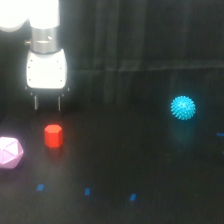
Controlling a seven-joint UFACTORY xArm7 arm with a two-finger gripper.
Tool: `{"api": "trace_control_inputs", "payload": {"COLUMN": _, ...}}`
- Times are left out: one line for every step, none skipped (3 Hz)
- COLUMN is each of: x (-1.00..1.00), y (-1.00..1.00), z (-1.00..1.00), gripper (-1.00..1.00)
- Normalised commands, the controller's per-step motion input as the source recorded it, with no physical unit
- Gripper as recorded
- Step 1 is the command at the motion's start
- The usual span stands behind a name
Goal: Pick up the red object from the table
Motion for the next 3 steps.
{"api": "trace_control_inputs", "payload": {"x": 0.13, "y": -0.83, "z": 0.12, "gripper": 0.80}}
{"api": "trace_control_inputs", "payload": {"x": -0.86, "y": -1.00, "z": -0.35, "gripper": 0.87}}
{"api": "trace_control_inputs", "payload": {"x": -0.22, "y": -0.88, "z": -0.21, "gripper": 0.75}}
